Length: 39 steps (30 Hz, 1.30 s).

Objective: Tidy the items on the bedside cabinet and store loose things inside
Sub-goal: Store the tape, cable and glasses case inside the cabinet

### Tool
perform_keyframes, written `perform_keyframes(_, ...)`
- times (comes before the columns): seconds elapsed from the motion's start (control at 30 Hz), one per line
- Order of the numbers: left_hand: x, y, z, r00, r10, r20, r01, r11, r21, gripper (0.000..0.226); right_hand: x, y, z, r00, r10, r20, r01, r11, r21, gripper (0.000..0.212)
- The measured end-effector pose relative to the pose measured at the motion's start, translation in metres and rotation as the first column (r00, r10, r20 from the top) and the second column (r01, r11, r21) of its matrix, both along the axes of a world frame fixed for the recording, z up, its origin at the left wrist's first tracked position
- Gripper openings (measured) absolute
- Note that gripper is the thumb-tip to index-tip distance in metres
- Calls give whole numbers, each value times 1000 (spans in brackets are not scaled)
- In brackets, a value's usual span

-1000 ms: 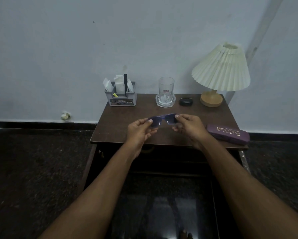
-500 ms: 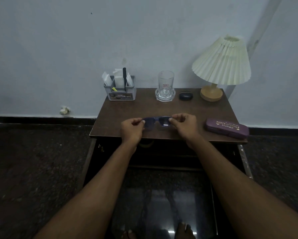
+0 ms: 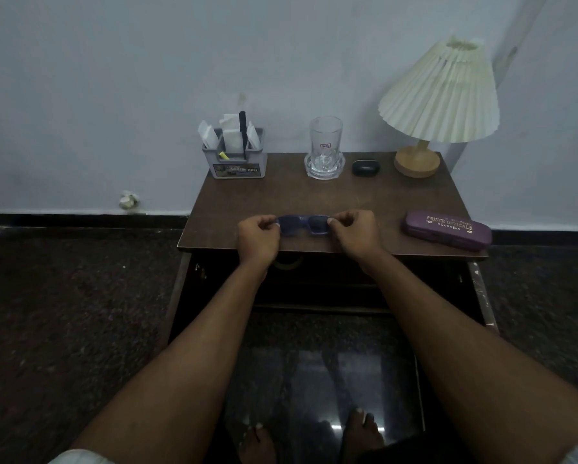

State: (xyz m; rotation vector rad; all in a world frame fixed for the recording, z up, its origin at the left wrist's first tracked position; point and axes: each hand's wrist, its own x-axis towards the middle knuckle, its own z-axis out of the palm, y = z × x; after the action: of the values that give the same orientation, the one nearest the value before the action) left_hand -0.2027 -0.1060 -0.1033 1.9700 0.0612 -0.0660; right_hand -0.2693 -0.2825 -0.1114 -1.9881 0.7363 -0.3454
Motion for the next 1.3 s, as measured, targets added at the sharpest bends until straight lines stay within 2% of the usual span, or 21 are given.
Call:
perform_keyframes(0.27,-7,0,5,998,-56,26,52,989,139,31,0,2,2,999,3,-36,-5,998,-62,16)
perform_keyframes(0.33,-12,-2,10,992,-55,112,32,980,197,41,-2,2,4,999,-2,-36,0,999,-54,17)
perform_keyframes(0.43,-25,-11,23,931,-105,349,30,976,215,39,-7,-1,14,999,-45,7,45,998,-44,23)
perform_keyframes(0.53,-46,-36,34,869,-226,440,195,974,114,31,-18,-13,34,992,-74,98,84,991,-101,19)
perform_keyframes(0.67,-89,-85,35,845,-417,335,450,893,-22,29,-45,-42,62,980,-53,192,89,978,-187,16)
perform_keyframes(0.77,-115,-119,30,824,-515,236,539,841,-45,30,-76,-72,72,996,13,93,16,952,-304,21)
perform_keyframes(0.87,-127,-143,25,821,-538,192,548,836,-1,33,-110,-107,74,999,34,-34,-45,917,-398,32)
perform_keyframes(0.97,-123,-159,21,829,-528,183,528,848,52,45,-137,-138,72,993,44,-114,-91,887,-452,51)
perform_keyframes(1.13,-104,-174,7,838,-546,-4,546,837,21,72,-148,-155,58,957,85,-276,-223,824,-521,77)
perform_keyframes(1.2,-99,-175,0,821,-568,-58,569,823,-12,79,-144,-155,50,952,95,-292,-246,803,-542,78)
perform_keyframes(1.3,-94,-173,-6,803,-587,-101,582,810,-74,84,-137,-155,41,955,91,-281,-245,775,-582,67)
